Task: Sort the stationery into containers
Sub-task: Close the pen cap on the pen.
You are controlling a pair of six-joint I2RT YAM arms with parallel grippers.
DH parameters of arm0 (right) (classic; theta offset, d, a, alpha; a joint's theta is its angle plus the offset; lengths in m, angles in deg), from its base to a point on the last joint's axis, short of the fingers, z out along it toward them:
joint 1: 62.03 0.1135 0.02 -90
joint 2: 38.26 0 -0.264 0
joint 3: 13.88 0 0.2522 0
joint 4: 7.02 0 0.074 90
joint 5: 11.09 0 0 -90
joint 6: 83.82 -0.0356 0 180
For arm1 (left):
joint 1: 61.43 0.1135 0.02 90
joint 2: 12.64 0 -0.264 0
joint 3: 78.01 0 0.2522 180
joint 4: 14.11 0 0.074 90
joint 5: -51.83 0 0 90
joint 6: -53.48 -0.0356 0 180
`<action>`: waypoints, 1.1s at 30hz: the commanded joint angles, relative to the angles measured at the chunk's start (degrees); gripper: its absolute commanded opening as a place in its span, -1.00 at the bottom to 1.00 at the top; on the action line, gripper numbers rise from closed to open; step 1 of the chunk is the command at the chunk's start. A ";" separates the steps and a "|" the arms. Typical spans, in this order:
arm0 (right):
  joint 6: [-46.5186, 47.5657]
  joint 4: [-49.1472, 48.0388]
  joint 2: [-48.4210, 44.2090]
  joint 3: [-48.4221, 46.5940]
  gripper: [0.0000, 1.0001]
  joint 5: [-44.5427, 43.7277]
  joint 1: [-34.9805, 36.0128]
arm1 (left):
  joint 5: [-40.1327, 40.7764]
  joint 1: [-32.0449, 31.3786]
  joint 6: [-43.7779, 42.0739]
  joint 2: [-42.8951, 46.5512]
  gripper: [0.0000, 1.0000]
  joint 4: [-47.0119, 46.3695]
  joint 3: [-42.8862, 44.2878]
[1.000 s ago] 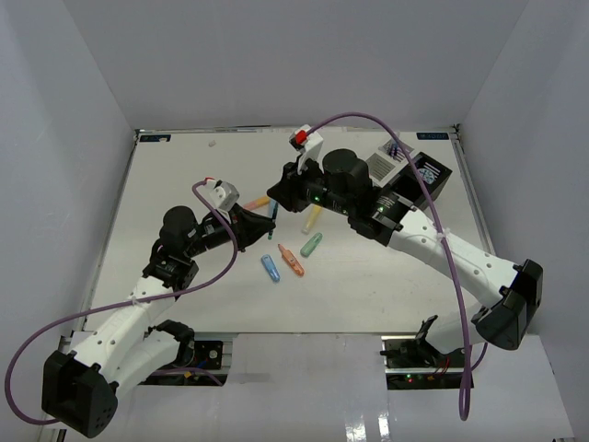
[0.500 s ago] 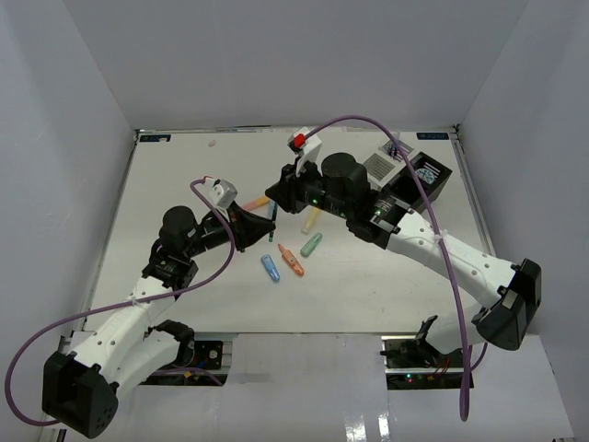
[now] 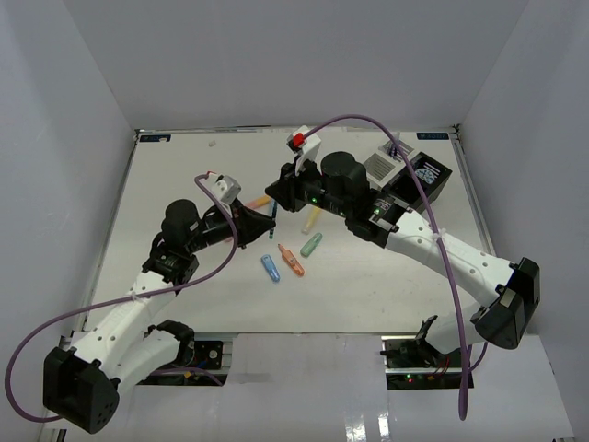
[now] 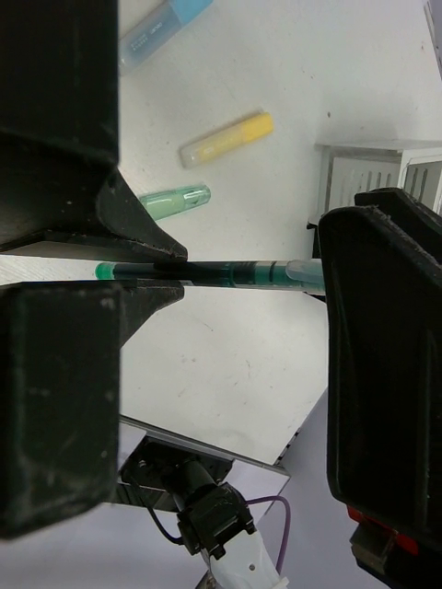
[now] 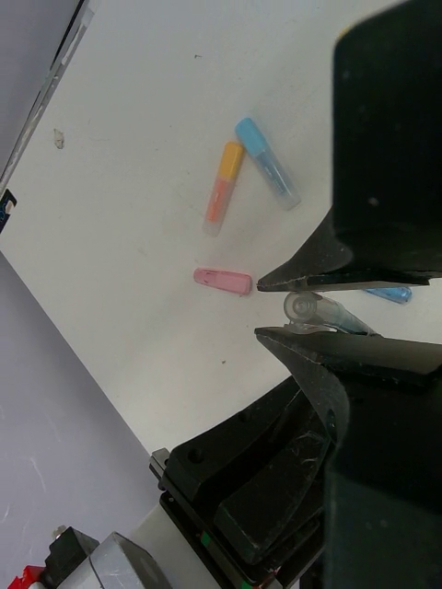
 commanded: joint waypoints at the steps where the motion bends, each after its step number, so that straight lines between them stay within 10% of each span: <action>1: 2.15 14.70 3.58 3.97 -0.85 3.09 1.11 | 2.01 0.39 0.36 1.76 -1.00 -15.50 7.94; 33: 1.44 18.56 6.13 8.45 -0.85 5.90 0.85 | 8.52 0.39 -3.68 1.67 -1.00 -17.62 15.41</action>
